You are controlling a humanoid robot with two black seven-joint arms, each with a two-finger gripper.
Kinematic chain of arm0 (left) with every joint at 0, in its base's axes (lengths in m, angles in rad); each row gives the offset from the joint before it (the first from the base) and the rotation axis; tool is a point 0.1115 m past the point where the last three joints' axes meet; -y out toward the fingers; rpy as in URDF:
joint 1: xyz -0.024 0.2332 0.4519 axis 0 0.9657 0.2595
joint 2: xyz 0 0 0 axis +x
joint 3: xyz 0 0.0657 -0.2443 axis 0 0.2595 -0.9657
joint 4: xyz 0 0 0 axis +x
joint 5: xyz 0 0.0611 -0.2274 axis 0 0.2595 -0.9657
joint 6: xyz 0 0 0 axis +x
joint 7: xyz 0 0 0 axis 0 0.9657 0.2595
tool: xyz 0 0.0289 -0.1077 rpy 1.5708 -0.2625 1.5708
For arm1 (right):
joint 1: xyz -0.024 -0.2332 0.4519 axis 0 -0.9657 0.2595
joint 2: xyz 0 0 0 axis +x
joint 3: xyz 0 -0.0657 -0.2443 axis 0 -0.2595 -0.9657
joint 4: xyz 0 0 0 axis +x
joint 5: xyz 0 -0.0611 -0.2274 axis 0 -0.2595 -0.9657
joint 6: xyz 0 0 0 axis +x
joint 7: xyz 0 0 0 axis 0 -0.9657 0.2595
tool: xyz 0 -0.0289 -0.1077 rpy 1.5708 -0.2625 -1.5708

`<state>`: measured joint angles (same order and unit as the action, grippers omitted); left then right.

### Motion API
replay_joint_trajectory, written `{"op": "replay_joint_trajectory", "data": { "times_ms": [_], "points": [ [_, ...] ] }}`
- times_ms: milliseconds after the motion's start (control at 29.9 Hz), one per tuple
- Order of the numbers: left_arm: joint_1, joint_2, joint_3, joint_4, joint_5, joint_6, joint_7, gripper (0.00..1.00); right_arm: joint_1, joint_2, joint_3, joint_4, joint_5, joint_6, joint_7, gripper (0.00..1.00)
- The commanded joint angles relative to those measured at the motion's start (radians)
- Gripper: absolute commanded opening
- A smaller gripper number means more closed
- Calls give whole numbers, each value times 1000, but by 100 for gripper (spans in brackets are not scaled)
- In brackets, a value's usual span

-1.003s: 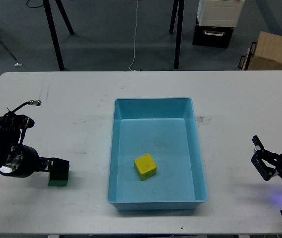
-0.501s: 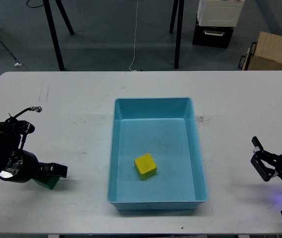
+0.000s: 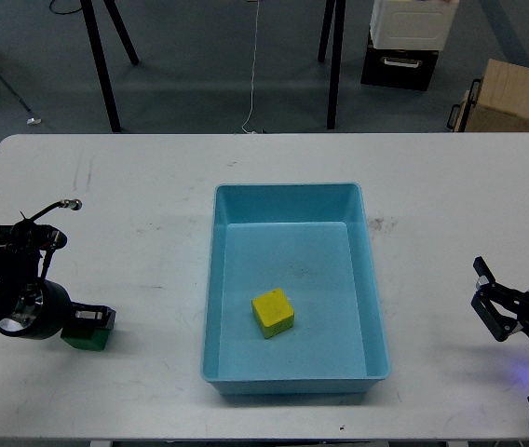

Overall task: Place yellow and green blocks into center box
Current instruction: 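Lift the green cube with the left gripper and lower it into the tub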

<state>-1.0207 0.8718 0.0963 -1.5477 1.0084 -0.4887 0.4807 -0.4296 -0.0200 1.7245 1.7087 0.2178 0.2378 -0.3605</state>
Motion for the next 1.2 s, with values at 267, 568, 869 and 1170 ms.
{"op": "replay_joint_trajectory", "data": {
  "times_ms": [267, 568, 869, 1170],
  "points": [
    [-559, -192, -43, 41, -392, 0, -5, 0, -1, 0, 7, -1, 0, 0, 0, 100],
    [-579, -692, 183, 224, -476, 0, -7, 0, -8, -11, 29, -12, 0, 0, 0, 100],
    [-510, -846, 247, 307, -473, 0, -23, 33, -8, -15, 36, -34, 0, 3, 0, 100],
    [-499, -809, 243, 313, -476, 0, -47, 74, -8, -15, 24, -34, 0, 3, 0, 100]
  ]
}}
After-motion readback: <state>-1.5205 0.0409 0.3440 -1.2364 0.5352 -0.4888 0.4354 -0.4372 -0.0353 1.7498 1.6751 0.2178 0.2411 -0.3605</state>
